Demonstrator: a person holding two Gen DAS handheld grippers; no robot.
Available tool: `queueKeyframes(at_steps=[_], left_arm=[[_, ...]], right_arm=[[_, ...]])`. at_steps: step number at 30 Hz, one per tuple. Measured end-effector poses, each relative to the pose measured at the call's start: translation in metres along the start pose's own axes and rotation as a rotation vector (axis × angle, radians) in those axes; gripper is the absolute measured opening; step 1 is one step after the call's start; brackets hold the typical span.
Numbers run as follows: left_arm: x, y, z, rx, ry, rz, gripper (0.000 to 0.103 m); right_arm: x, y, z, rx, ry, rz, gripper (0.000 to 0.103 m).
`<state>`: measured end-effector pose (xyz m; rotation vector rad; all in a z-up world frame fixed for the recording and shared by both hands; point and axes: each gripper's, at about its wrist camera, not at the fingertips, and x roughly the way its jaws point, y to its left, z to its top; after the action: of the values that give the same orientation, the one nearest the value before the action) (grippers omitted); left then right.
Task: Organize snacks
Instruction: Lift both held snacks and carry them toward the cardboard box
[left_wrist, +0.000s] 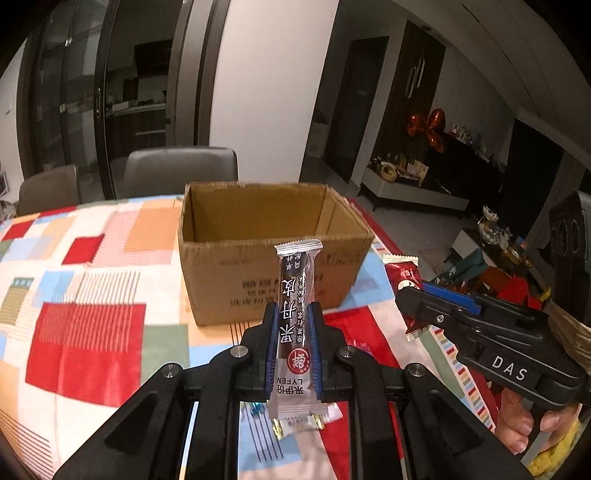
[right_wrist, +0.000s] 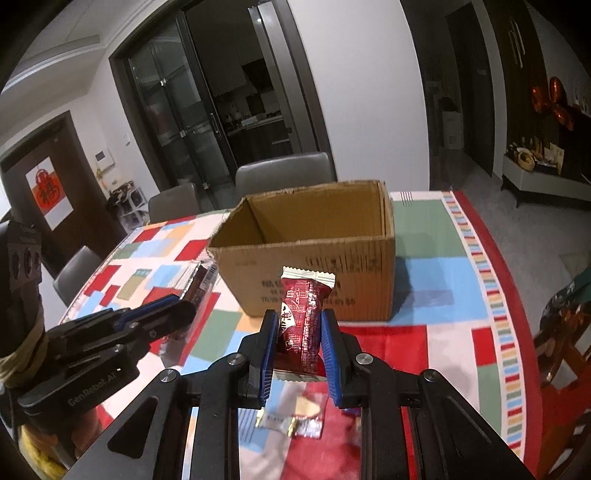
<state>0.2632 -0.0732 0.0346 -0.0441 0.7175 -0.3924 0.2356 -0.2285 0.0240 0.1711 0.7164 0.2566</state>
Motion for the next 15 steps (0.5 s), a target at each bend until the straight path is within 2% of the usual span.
queueKeyframes(at_steps=[15], left_arm=[[0.02,0.013,0.048,0.037,-0.039,0.043,0.016]], right_arm=[[0.024,-0.007,0.055,-0.029,-0.033,-0.014,0.025]])
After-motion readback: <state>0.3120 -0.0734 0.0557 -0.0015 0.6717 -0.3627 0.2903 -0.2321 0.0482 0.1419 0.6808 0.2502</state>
